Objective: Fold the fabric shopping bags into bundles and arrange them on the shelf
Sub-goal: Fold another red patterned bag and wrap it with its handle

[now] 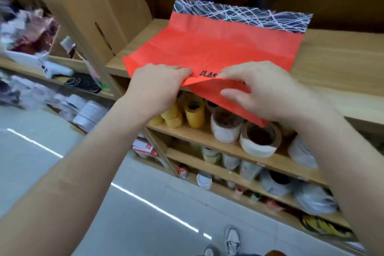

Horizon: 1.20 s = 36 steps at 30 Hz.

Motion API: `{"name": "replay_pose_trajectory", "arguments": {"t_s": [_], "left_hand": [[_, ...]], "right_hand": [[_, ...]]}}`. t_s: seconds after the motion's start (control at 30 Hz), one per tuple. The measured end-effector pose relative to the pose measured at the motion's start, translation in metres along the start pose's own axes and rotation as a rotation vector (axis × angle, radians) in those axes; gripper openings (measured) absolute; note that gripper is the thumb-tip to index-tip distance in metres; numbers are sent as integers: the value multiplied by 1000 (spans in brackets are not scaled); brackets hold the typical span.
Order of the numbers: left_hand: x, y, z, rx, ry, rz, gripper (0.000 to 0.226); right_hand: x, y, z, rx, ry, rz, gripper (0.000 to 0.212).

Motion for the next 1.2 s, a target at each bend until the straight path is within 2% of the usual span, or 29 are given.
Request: {"name": "replay_pose_trajectory", "arguments": {"t_s": [0.07, 0.13, 0.2, 0.3, 0.37, 0.43, 0.5, 0.57, 0.67, 0.7, 0.77, 0.83, 0.9, 0.93, 0.97, 1.07, 1.13, 1.2], "left_hand": [[-8, -1, -8, -42, -40, -92, 31], [-27, -2, -15, -61, -6, -168, 17], [-51, -2, -22, -98, 230, -265, 10], [-78, -2, -17, -63, 729, -390, 22], [-93, -4, 1, 39, 870, -440, 23], [-105, -9, 21, 137, 814, -442, 29], [-113, -15, 36, 215, 730, -382, 39], [-118, -20, 44, 248, 663, -257, 48], [-130, -28, 51, 221, 458, 8, 44], [-135, -32, 54, 170, 419, 124, 42], [-142, -38, 57, -34, 475, 286, 47], [-150, -37, 61, -224, 582, 337, 74], [-158, -34, 65, -226, 570, 392, 96], [-163, -32, 66, -198, 575, 415, 95], [-167, -30, 65, -170, 613, 423, 89], [-180, -26, 59, -123, 827, 333, 50], [-184, -23, 59, -64, 992, 196, 34], [-180, -25, 58, 79, 1097, 27, 12]], "right_hand": [[8, -9, 1, 160, 135, 77, 20], [16, -17, 2, 256, 202, 86, 17], [19, -22, 0, 353, 222, 99, 16], [27, -34, -1, 393, 192, 232, 17], [29, -39, 1, 357, 28, 337, 31], [24, -41, 4, 272, -71, 426, 53], [21, -42, 11, 194, 10, 491, 60], [16, -48, 14, 172, 119, 546, 52], [0, -54, 18, 187, 343, 415, 32], [-4, -55, 22, 186, 405, 353, 32], [-15, -54, 29, -3, 403, 363, 64], [-21, -51, 32, -171, 328, 438, 88], [-24, -48, 29, -218, 304, 463, 88], [-26, -46, 25, -216, 270, 463, 84], [-26, -44, 19, -214, 200, 476, 76], [-26, -33, 2, -163, -150, 537, 47], [-22, -29, -2, -10, -360, 558, 32], [-15, -28, -1, 193, -546, 627, 22]]}}
Point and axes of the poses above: each hand's wrist, its own y-axis away from the middle knuckle, its own z-axis out of the palm, x = y × z, the point moved 1 cm from there along -y, towards the middle knuckle, and after that the axes turned 7 degrees about z, right-handed, at the moved point
